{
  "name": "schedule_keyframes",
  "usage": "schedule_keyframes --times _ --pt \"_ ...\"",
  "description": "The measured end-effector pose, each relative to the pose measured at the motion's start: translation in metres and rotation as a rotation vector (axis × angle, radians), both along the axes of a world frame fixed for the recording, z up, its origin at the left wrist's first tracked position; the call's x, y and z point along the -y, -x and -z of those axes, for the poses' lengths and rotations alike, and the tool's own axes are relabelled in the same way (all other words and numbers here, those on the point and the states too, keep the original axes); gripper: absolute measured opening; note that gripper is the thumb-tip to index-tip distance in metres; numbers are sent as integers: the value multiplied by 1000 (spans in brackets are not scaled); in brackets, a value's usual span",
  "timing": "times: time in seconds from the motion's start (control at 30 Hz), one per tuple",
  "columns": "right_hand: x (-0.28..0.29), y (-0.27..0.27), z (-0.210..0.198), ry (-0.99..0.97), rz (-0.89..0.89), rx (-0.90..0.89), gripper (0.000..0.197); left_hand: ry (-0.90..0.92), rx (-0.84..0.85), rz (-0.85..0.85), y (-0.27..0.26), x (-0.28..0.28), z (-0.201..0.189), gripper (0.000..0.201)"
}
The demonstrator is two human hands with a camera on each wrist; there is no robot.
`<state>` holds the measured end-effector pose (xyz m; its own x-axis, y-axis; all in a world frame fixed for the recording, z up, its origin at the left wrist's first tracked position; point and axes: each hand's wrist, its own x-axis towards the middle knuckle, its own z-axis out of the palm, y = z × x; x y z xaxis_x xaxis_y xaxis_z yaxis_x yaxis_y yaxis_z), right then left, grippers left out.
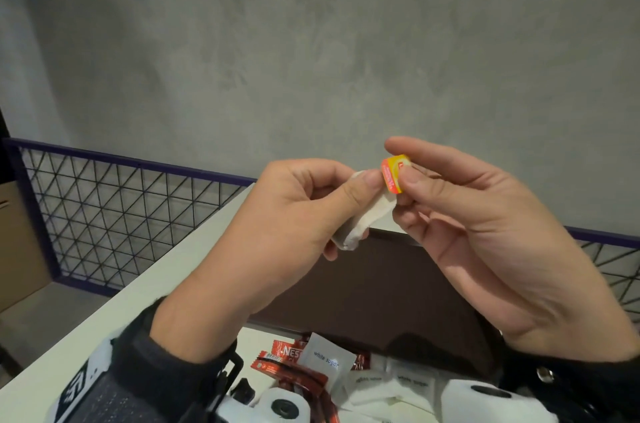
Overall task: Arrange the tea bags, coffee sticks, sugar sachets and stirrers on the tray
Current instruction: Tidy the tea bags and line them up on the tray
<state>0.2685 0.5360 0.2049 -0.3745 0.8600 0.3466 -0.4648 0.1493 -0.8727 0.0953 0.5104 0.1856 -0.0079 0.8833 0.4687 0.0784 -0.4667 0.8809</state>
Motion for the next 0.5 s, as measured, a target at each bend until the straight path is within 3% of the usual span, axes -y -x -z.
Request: schedule_keyframes --times 0.23,0.5 --pt "1 3 3 -219 163 180 41 -45 -90 14 0 2 -1 42" --pt "7 8 4 -324 249 387 12 -70 -73 17 0 3 -1 51"
